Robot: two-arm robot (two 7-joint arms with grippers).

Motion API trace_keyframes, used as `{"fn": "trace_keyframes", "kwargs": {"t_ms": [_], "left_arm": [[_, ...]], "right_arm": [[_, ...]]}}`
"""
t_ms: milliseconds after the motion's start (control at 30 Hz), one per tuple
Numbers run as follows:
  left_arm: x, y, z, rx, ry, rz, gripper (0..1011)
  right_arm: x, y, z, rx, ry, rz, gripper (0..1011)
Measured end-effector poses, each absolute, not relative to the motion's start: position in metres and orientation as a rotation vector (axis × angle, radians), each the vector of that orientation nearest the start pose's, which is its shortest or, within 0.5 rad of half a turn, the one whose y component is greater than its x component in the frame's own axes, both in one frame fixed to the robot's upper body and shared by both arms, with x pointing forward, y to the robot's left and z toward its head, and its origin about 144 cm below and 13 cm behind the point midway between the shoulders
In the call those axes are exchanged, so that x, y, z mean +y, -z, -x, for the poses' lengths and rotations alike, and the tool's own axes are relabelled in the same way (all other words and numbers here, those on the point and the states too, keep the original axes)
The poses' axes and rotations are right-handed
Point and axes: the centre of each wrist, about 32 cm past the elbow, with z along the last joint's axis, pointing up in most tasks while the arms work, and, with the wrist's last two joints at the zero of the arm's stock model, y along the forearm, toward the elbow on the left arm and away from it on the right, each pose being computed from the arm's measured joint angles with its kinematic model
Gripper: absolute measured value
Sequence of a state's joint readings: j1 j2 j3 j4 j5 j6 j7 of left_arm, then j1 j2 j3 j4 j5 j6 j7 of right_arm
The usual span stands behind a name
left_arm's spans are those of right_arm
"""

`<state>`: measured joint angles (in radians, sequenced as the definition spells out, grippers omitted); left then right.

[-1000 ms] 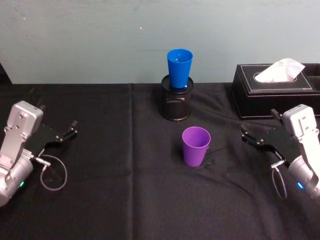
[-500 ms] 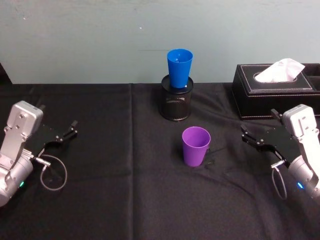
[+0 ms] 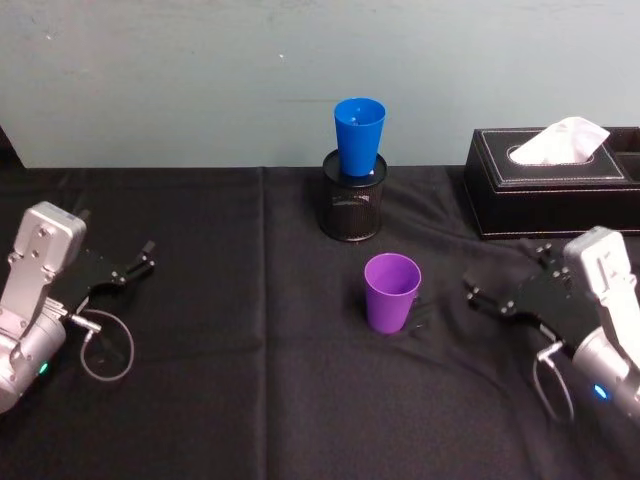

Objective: Pick up one cup with a gripper and tap it against the other cup.

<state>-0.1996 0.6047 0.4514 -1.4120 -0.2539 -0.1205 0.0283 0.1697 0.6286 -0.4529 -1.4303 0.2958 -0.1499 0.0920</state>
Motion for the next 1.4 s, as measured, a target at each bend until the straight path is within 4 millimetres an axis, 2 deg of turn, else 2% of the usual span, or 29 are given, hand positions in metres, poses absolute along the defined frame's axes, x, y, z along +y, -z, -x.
{"fn": "trace_keyframes", "kwargs": {"t_ms": [233,367,1000,1400], "left_arm": [[0.310,-1.140,-0.489,-0.285,-1.248,-0.304,1000],[0.310,-1.140,-0.489,-0.285,-1.248,-0.304,1000],[0.310,-1.140,-0.489,-0.285,-1.248,-0.304,1000],[0.310,-1.140,-0.489,-0.285,-1.248,-0.304,1000]], "right_arm": [[-0.326,-1.128,-0.472,-0.130,0.944,0.170,1000],[-0.324,-1.123,-0.474,-0.086,0.881,0.140,1000],[-0.284,-1.109,-0.506,-0.033,0.799,0.089,1000],[-0.266,-1.101,-0.522,-0.003,0.789,0.068,1000]]}}
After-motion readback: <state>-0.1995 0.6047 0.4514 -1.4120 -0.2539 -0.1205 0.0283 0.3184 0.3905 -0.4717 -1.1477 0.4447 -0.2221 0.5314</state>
